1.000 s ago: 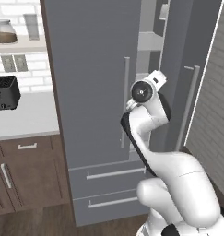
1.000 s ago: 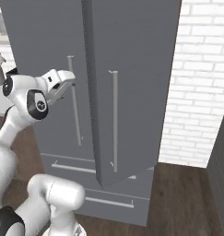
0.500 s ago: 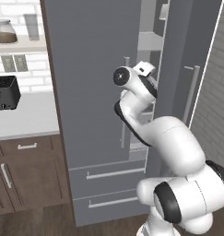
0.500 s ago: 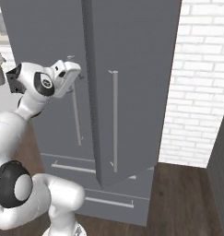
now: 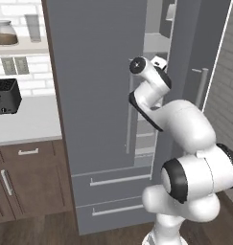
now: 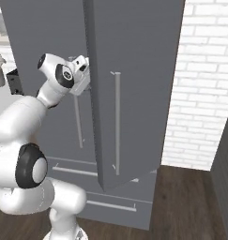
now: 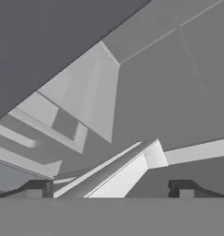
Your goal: Take the strawberry from the fridge and place it on top of the pancake, located on the dining counter.
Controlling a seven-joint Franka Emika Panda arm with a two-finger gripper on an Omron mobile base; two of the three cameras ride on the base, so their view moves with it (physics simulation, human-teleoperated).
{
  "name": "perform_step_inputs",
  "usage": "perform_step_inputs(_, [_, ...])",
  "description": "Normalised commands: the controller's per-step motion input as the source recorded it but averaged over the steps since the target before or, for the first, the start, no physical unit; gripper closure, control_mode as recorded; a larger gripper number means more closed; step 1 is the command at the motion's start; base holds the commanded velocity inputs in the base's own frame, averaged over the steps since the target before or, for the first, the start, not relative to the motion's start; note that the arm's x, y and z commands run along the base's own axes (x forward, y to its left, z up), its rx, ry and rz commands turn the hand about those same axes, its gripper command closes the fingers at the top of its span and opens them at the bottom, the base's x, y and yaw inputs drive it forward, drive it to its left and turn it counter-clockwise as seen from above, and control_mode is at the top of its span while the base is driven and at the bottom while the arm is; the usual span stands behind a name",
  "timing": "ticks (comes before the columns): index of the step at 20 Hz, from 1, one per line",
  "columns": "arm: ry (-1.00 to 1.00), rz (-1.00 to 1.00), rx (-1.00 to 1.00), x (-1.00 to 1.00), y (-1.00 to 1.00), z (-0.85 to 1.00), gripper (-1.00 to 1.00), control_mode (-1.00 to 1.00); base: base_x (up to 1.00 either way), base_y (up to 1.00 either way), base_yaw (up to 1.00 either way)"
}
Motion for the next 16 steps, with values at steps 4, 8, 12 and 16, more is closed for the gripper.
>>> perform_step_inputs(4, [-0.02,-0.01,0.0,-0.4,-0.73,0.0,-1.0,-1.0,0.0,0.0,0.0])
perform_step_inputs(8, [-0.14,-0.03,0.0,-0.94,-0.69,0.0,-1.0,-1.0,0.0,0.0,0.0])
perform_step_inputs(12, [-0.06,-0.06,0.0,-0.67,-0.88,0.13,-1.0,-1.0,0.0,0.0,0.0])
perform_step_inputs(16, [0.0,-0.04,0.0,-0.34,-0.9,0.17,-1.0,-1.0,0.0,0.0,0.0])
